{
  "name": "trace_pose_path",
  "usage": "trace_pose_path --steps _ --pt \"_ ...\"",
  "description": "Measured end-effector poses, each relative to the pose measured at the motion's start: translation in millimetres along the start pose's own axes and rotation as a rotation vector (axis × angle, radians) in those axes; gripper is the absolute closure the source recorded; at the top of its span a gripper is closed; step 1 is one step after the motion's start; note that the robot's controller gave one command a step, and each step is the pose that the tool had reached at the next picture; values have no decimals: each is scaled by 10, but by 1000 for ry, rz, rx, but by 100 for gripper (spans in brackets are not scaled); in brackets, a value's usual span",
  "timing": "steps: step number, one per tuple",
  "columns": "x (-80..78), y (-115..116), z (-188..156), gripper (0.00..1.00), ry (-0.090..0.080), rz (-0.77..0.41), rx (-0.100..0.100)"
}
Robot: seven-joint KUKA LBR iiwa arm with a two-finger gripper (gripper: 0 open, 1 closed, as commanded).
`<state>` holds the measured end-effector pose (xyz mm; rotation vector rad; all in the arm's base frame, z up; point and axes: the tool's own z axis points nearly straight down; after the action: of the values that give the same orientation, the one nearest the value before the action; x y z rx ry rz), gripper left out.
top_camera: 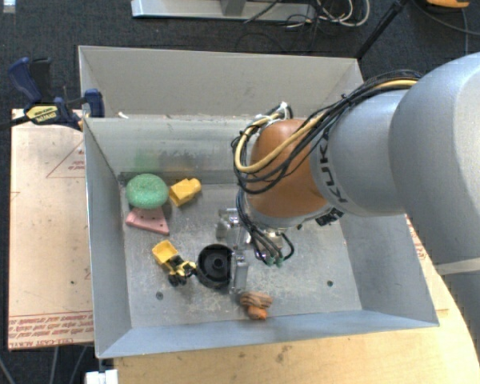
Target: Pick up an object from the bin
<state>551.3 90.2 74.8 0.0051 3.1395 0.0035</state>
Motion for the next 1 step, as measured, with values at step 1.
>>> trace_pose_path --steps 1 --pt "-198 35 -123 0 1 -236 -1"
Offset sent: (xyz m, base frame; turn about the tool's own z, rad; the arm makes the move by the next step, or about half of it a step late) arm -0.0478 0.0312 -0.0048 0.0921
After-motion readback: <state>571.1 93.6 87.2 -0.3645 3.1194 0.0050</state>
